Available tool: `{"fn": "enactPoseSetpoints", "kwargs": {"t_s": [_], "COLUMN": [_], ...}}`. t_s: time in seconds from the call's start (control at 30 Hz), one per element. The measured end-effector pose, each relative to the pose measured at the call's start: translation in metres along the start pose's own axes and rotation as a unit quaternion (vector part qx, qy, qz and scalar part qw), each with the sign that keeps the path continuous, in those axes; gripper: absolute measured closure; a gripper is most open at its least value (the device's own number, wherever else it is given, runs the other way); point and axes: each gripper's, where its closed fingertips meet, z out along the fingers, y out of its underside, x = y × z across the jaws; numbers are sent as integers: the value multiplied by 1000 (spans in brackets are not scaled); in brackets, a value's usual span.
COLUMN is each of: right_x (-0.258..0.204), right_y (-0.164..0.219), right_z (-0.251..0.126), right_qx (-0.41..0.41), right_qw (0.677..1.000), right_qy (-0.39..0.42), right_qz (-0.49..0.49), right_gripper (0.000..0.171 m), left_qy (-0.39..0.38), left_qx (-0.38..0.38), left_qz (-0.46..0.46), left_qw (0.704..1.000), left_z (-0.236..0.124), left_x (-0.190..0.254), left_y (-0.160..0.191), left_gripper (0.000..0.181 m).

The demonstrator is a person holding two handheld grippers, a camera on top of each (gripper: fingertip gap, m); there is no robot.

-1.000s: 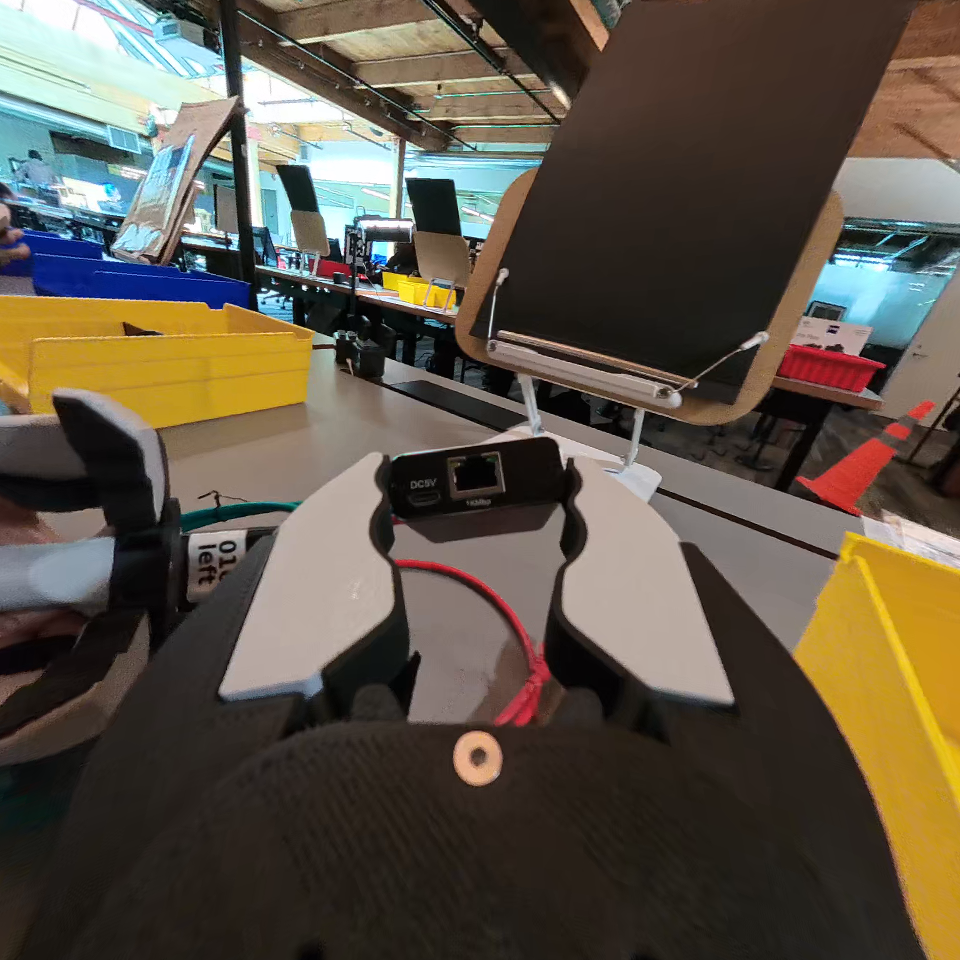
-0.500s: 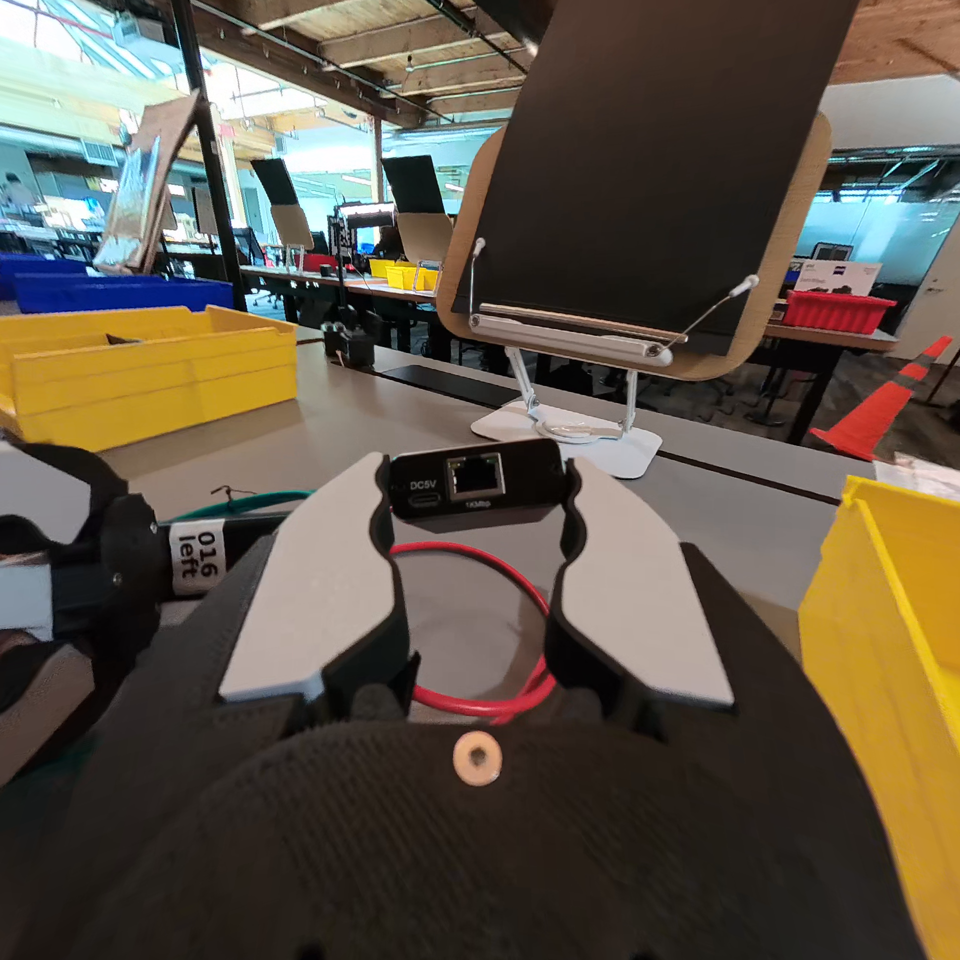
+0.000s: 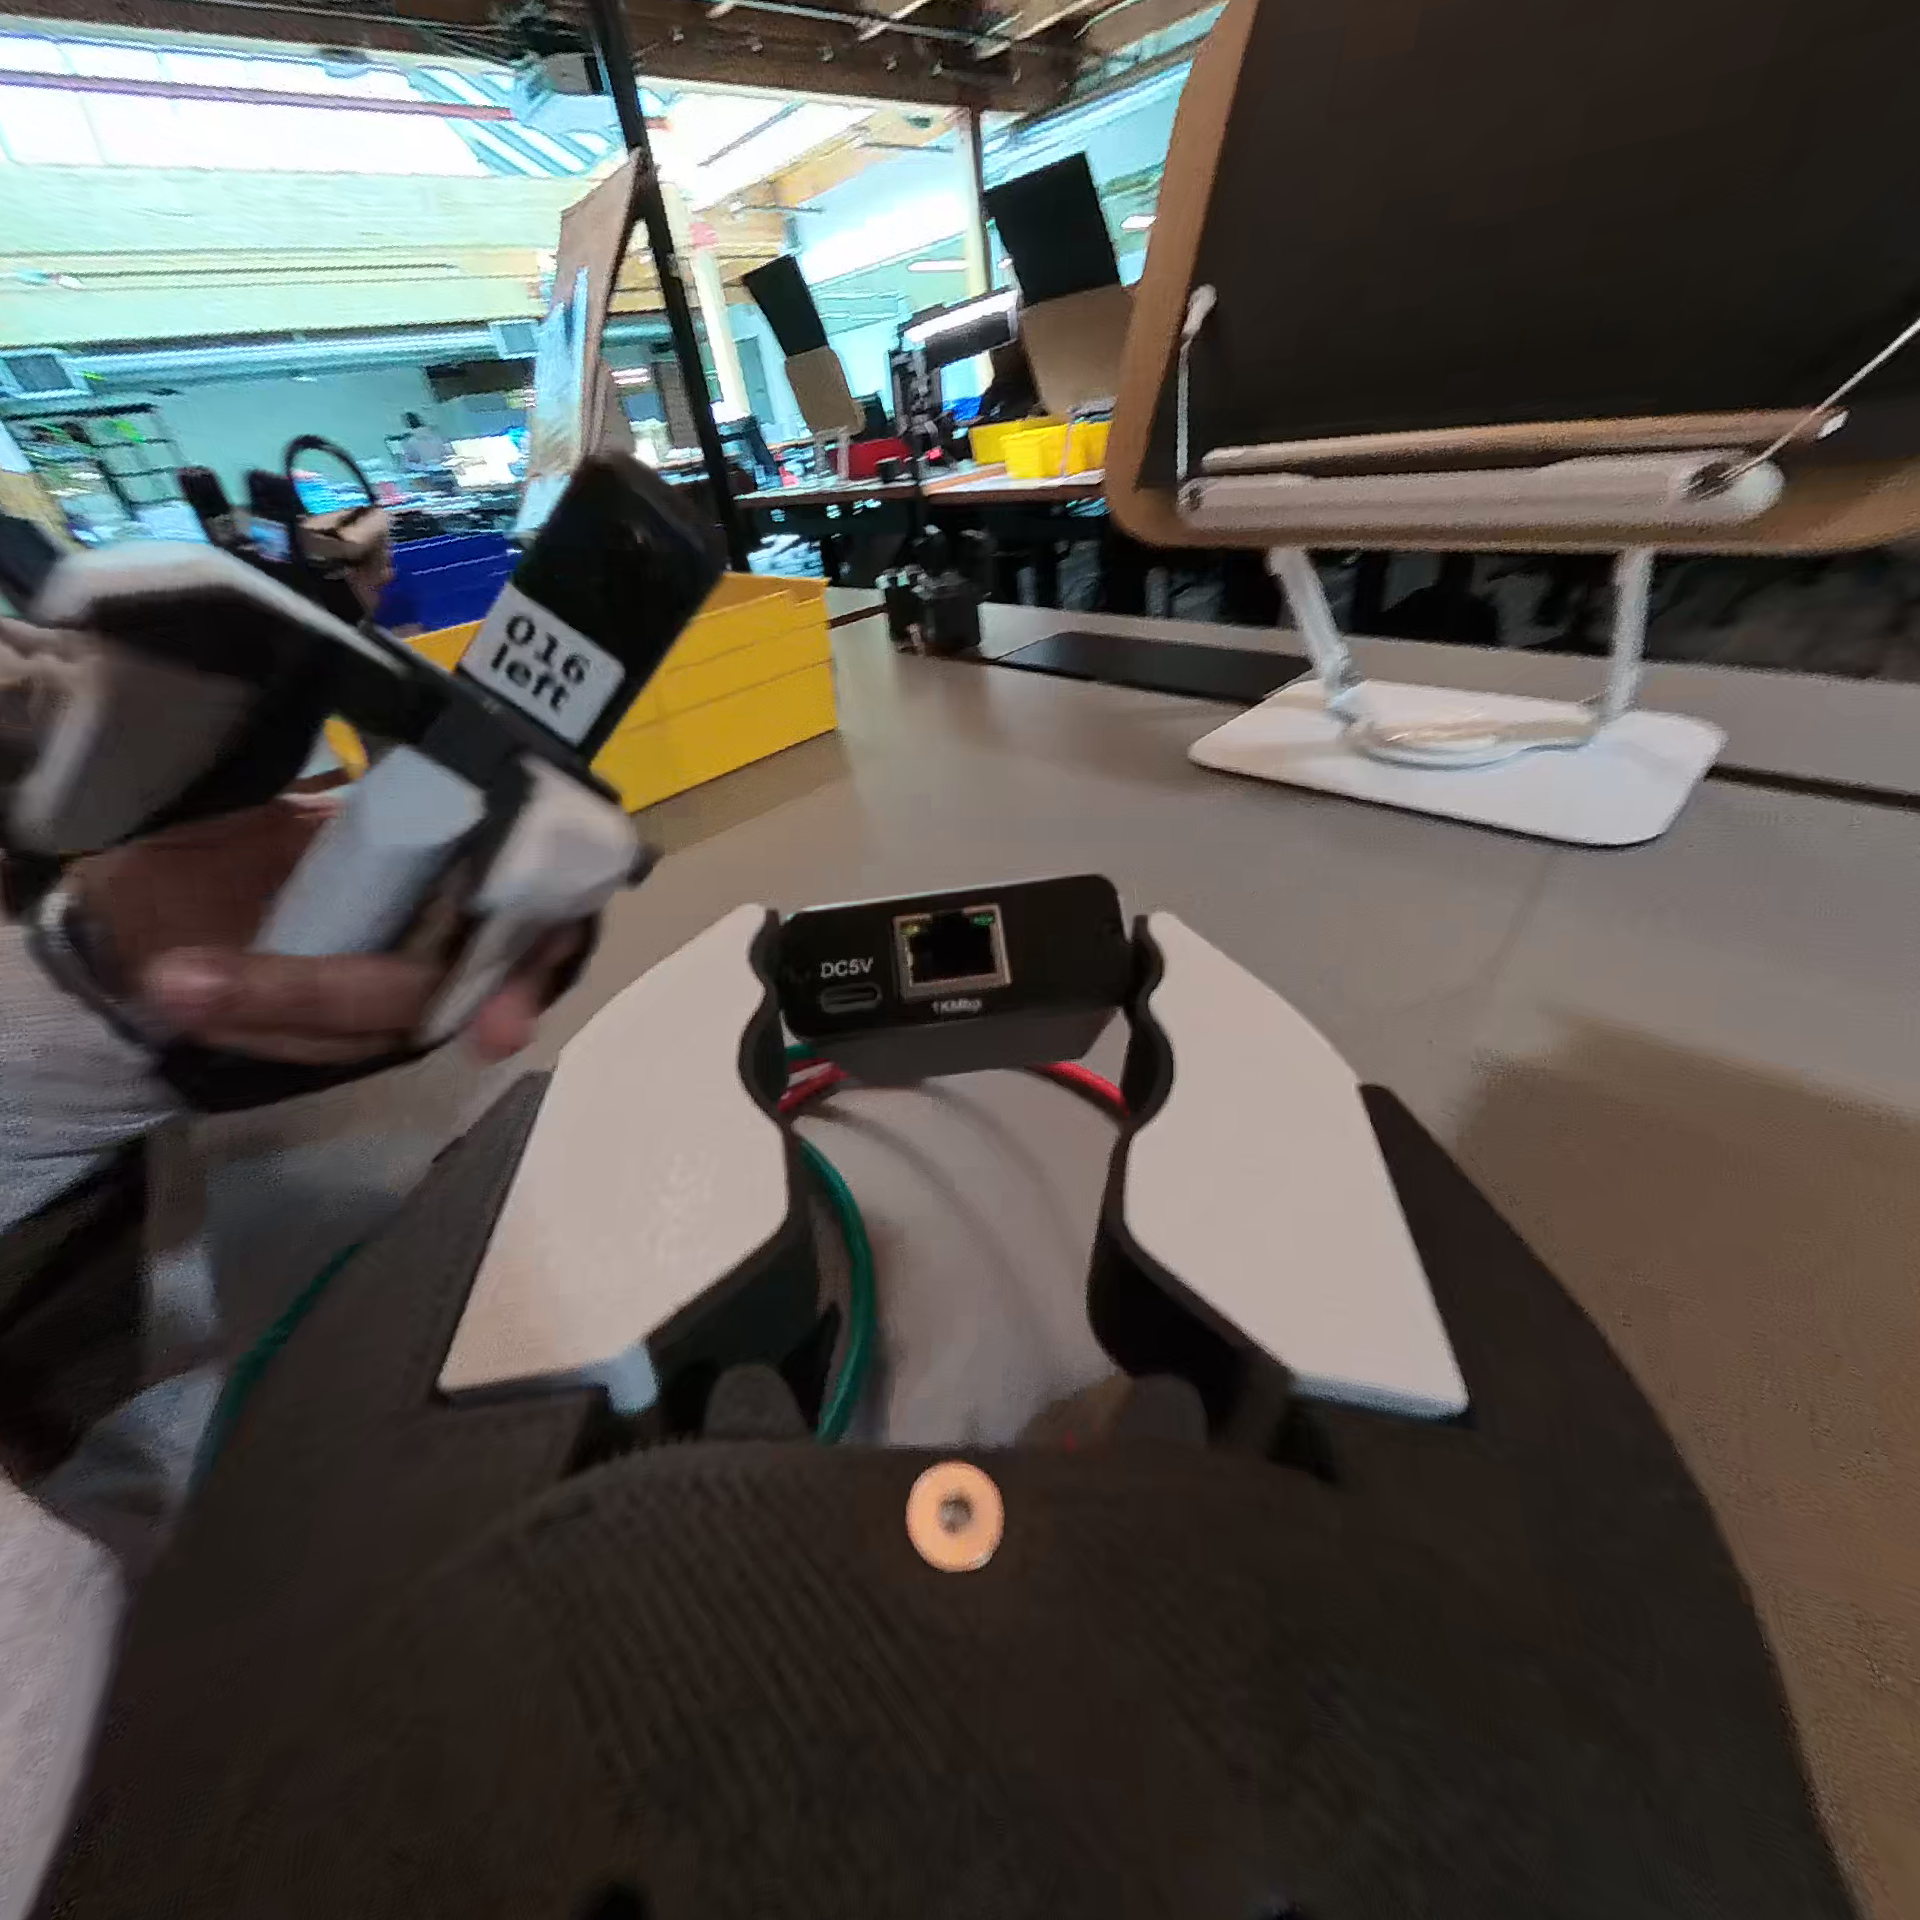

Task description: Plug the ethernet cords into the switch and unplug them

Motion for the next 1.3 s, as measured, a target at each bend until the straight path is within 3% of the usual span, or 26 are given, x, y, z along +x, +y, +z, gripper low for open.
{"fn": "enactPoseSetpoints", "kwargs": {"t_s": [0.07, 0.13, 0.23, 0.43, 0.6, 0.9, 1.1, 1.3], "right_x": [-6, -11, -17, -25, -37, -45, -47, -23], "right_y": [3, 4, 5, 3, 1, -10, -13, -14], "right_z": [3, 5, 7, 7, 8, 4, 2, 0], "right_qx": [-3, -2, 2, 15, 19, 48, 58, 74], "right_qw": [1000, 999, 995, 986, 982, 971, 964, 955], "right_qy": [-20, -36, -64, -103, -134, -174, -188, -151], "right_qz": [20, 38, 76, 128, 132, 156, 179, 245], "right_gripper": [107, 107, 107, 107, 108, 107, 107, 101], "left_qy": [-92, -165, -234, -316, -357, -310, -298, -392], "left_qx": [64, 80, 22, -100, -145, -171, -189, -138], "left_qz": [103, 175, 221, 267, 302, 301, 307, 317], "left_qw": [988, 967, 947, 905, 872, 885, 884, 853], "left_z": [-21, -37, -42, -42, -45, -33, -32, -62], "left_x": [-15, -28, -49, -86, -100, -95, -93, -106], "left_y": [-24, -35, -26, 5, 15, 30, 35, 3], "left_gripper": [116, 105, 91, 92, 99, 135, 148, 155]}}
